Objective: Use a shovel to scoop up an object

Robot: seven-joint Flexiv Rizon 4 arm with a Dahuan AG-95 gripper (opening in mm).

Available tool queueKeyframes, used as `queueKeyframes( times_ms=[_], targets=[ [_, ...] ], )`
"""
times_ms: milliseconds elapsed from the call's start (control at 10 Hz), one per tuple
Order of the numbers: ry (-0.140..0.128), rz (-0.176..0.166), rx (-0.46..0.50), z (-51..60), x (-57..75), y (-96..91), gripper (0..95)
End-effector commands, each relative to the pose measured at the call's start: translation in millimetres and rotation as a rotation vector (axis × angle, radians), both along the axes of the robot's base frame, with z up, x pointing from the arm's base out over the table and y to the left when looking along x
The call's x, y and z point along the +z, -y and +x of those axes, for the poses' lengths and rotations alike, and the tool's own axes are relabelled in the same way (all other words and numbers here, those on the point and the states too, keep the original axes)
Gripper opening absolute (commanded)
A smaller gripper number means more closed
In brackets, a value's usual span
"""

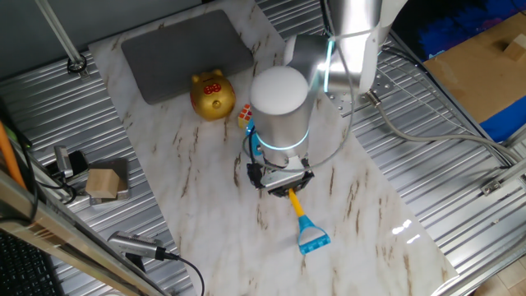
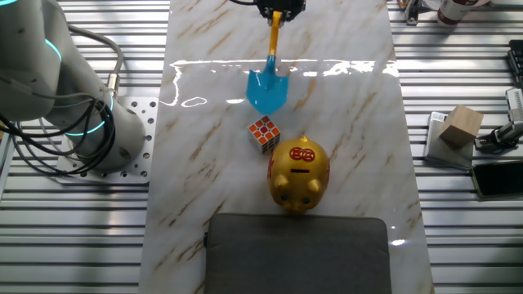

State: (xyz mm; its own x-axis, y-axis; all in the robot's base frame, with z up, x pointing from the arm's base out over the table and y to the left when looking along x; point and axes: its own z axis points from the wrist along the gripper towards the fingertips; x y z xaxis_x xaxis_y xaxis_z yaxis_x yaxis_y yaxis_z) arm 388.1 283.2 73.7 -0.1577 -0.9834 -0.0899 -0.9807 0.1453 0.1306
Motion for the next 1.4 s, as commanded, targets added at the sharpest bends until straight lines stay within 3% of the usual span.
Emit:
queueKeyframes(
  times_ms=[100, 300, 700, 1400],
  targets=[
    [-0.043, -0.005, -0.033, -6.5, -0.8, 0.5, 0.0],
    [-0.093, -0.012, -0.064, -10.2, -1.5, 0.7, 0.0],
    [-0.117, -0.018, -0.084, -21.6, -2.6, 2.1, 0.0],
    [-0.106, -0.021, -0.059, -23.0, -2.9, 2.3, 0.0]
  ],
)
